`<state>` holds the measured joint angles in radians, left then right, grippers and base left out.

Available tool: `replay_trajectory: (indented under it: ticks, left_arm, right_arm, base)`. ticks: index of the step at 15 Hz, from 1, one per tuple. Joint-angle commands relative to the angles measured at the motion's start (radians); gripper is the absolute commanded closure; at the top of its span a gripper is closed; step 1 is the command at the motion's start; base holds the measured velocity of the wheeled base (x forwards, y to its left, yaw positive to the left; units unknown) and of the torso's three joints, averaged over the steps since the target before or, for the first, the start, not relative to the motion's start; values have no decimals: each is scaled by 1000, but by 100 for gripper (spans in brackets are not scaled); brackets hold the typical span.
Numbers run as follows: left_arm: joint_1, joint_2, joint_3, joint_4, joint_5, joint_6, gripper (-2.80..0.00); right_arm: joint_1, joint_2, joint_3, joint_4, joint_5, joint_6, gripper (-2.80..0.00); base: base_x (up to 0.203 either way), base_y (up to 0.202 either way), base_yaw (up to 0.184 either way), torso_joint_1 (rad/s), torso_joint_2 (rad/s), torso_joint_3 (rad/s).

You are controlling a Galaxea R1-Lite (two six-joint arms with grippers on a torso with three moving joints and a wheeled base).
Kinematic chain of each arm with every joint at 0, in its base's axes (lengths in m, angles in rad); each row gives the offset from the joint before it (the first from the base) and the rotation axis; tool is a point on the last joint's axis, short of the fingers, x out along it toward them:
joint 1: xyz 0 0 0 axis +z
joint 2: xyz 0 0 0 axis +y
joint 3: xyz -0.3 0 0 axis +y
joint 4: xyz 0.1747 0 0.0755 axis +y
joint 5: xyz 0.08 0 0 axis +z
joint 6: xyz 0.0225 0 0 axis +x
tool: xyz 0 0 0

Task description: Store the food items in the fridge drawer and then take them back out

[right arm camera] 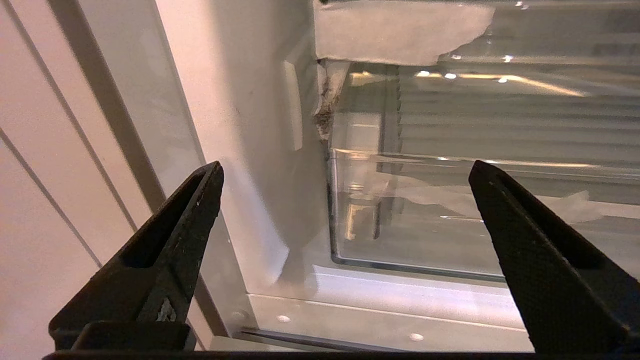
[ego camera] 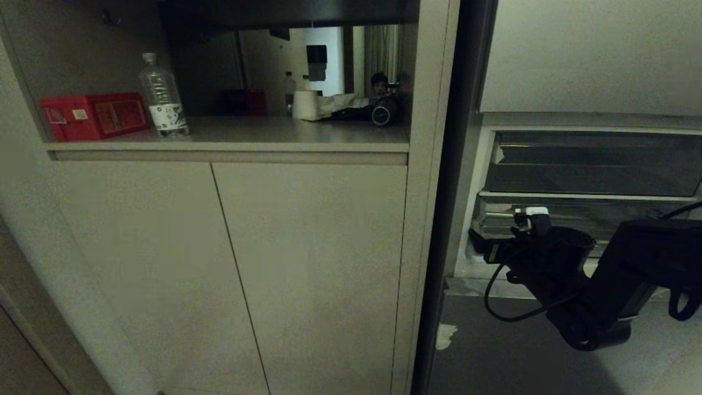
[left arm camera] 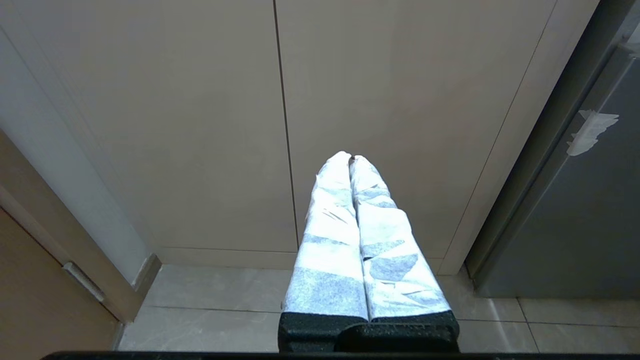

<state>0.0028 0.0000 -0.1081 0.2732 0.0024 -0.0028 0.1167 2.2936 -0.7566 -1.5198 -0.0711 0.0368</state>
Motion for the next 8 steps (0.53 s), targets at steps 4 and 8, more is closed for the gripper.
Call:
replay_trajectory:
  ticks: [4, 8]
  left_arm:
    - [0, 2, 1, 1, 1, 0, 0]
    - [0, 2, 0, 1, 1, 0, 0]
  right_arm:
    - [-17, -10, -14, -10, 1, 0, -280]
    - [-17, 5, -50, -10, -4, 1, -280]
  base:
    - [0, 0, 0, 0, 0, 0]
    - [0, 0, 0, 0, 0, 0]
